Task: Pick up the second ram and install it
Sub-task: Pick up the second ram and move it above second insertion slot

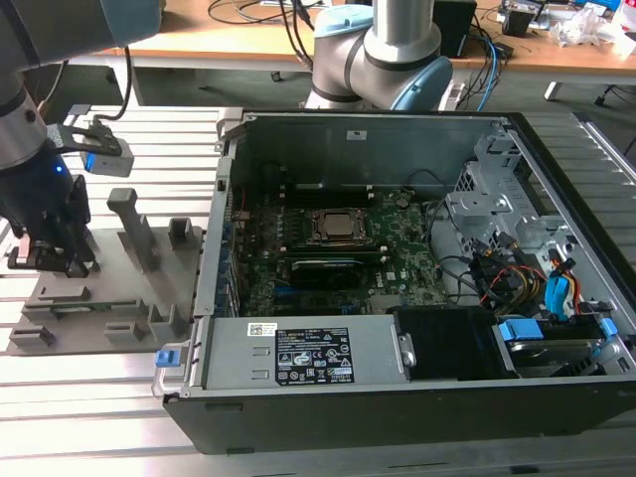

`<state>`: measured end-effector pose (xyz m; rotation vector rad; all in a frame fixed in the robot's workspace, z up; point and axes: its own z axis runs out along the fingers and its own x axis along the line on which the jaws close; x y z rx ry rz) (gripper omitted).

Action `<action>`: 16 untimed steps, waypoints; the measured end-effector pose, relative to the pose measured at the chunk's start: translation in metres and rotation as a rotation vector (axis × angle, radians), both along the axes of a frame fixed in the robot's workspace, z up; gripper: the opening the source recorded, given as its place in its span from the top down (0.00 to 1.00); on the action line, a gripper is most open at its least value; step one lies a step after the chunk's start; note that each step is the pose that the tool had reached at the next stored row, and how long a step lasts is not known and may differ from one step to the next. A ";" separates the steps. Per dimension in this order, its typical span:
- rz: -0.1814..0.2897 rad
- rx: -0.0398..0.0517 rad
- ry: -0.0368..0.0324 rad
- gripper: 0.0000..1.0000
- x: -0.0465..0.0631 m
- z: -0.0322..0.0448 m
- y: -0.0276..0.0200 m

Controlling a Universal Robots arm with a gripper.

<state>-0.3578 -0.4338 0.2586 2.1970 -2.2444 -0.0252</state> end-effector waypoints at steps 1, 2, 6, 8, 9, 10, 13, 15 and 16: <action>0.000 0.0000 0.0001 0.70 0.000 -0.0008 0.0000; 0.000 0.0000 0.0001 0.70 0.000 -0.0015 -0.0001; 0.000 0.0000 0.0001 0.70 0.000 -0.0073 -0.0004; 0.000 0.0001 0.0000 0.70 0.000 -0.0118 -0.0012; 0.000 0.0000 0.0000 0.70 0.000 -0.0141 -0.0014; 0.000 0.0000 0.0001 0.70 0.000 -0.0154 -0.0016; 0.000 0.0000 0.0001 0.70 0.000 -0.0214 -0.0054; 0.003 0.0000 0.0000 0.70 -0.001 -0.0260 -0.0128; 0.004 -0.0001 0.0001 0.70 -0.002 -0.0272 -0.0145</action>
